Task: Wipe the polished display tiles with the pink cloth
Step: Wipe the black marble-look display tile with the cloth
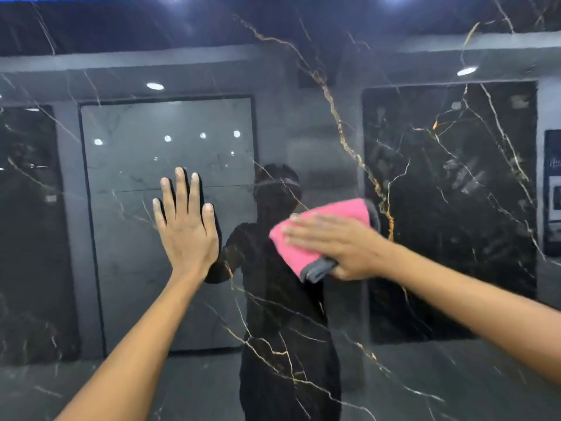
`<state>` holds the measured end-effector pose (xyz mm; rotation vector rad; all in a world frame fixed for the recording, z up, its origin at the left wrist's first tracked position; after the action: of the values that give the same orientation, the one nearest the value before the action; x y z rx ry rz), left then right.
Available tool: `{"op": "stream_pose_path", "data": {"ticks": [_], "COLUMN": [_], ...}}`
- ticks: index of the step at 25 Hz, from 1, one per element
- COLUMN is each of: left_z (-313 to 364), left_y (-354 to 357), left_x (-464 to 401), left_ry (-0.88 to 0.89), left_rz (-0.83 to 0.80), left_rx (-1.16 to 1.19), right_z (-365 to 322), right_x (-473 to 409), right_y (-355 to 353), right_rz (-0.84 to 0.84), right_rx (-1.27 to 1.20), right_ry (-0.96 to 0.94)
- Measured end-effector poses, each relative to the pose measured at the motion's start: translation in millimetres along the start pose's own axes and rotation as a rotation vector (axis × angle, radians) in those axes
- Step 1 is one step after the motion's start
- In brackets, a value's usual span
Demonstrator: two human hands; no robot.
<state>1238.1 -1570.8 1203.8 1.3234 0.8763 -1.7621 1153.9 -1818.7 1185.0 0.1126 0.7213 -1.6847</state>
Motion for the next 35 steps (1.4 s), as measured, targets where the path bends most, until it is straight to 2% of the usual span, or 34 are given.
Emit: {"op": "stream_pose_path", "data": {"ticks": [1, 3, 4, 5, 6, 7, 9, 10, 11, 12, 13, 14, 15, 16, 17, 18, 19, 21, 22, 23, 24, 27, 28, 29, 30, 33, 34, 35], "left_z": [-1, -2, -1, -1, -1, -2, -1, -1, 0, 0, 0, -1, -2, -2, -2, -2, -2, -1, -1, -2, -2, -2, -2, -2, -2, -1, -1, -1], "left_y": [0, 1, 2, 2, 2, 1, 0, -1, -1, -1, 0, 0, 0, 0, 1, 1, 1, 1, 0, 0, 0, 0, 1, 1, 1, -1, -1, -1], "left_x": [0, 1, 1, 2, 2, 2, 2, 2, 2, 3, 3, 3, 3, 3, 3, 3, 3, 2, 3, 3, 3, 2, 2, 2, 2, 3, 3, 3], "left_ry": [0.001, -0.002, -0.004, -0.003, 0.001, 0.007, 0.014, 0.013, 0.011, 0.01, 0.009, 0.007, 0.003, 0.0, -0.001, 0.002, 0.005, 0.007, 0.007, 0.008, 0.009, 0.008, 0.005, 0.002, 0.002, 0.003, 0.005, 0.005], "left_rz": [0.001, 0.001, 0.0, 0.001, 0.005, 0.007, 0.005, 0.001, -0.001, -0.001, -0.001, -0.004, -0.004, -0.001, 0.001, -0.001, -0.001, -0.001, -0.004, -0.007, -0.008, -0.008, -0.007, -0.007, -0.007, -0.003, -0.004, -0.007], "left_rx": [-0.007, -0.025, -0.03, -0.032, -0.033, -0.031, -0.018, -0.015, -0.018, -0.024, -0.029, -0.03, -0.03, -0.031, -0.034, -0.036, -0.036, -0.03, -0.027, -0.028, -0.034, -0.042, -0.042, -0.044, -0.046, -0.032, -0.03, -0.031], "right_z": [39, 129, 149, 148, 124, 81, -40, -82, -90, -69, -27, 23, 69, 93, 94, 71, 29, -83, -112, -107, -78, 59, 72, 62, 31, -104, -105, -83], "right_x": [-3, -8, -10, -16, -24, -30, -24, -12, -1, 0, -5, -13, -18, -21, -25, -29, -32, -26, -15, -8, -12, -31, -32, -33, -33, -16, -10, -14], "right_y": [-11, -52, -64, -60, -48, -27, 12, 18, 21, 16, 3, -19, -43, -57, -53, -37, -12, 28, 32, 33, 23, -43, -48, -41, -24, 18, 18, 10], "right_rz": [0.093, 0.376, 0.494, 0.563, 0.542, 0.446, 0.129, -0.032, -0.112, -0.111, -0.016, 0.093, 0.272, 0.393, 0.451, 0.418, 0.316, -0.01, -0.133, -0.161, -0.12, 0.22, 0.274, 0.291, 0.266, -0.108, -0.179, -0.176], "right_rx": [-0.014, -0.085, -0.155, -0.207, -0.25, -0.265, -0.229, -0.178, -0.109, -0.088, -0.085, -0.124, -0.15, -0.198, -0.217, -0.234, -0.255, -0.204, -0.137, -0.085, -0.057, -0.1, -0.117, -0.138, -0.148, -0.119, -0.102, -0.105], "right_ry": [0.178, 0.749, 0.936, 0.999, 0.965, 0.804, 0.264, 0.073, -0.074, -0.113, 0.037, 0.304, 0.593, 0.805, 0.911, 0.899, 0.738, 0.191, 0.003, -0.116, -0.076, 0.679, 0.821, 0.845, 0.76, 0.127, -0.002, -0.039]}}
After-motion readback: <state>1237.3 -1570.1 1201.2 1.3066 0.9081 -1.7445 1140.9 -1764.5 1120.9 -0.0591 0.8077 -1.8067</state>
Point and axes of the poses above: each hand's wrist, its own x-axis away from the middle knuckle, its own y-axis out of the palm, z = x × y, the point moved 5 cm from there along -x, towards the middle knuckle, and after that the axes turned 1 degree about -y, right-handed, at the moved point
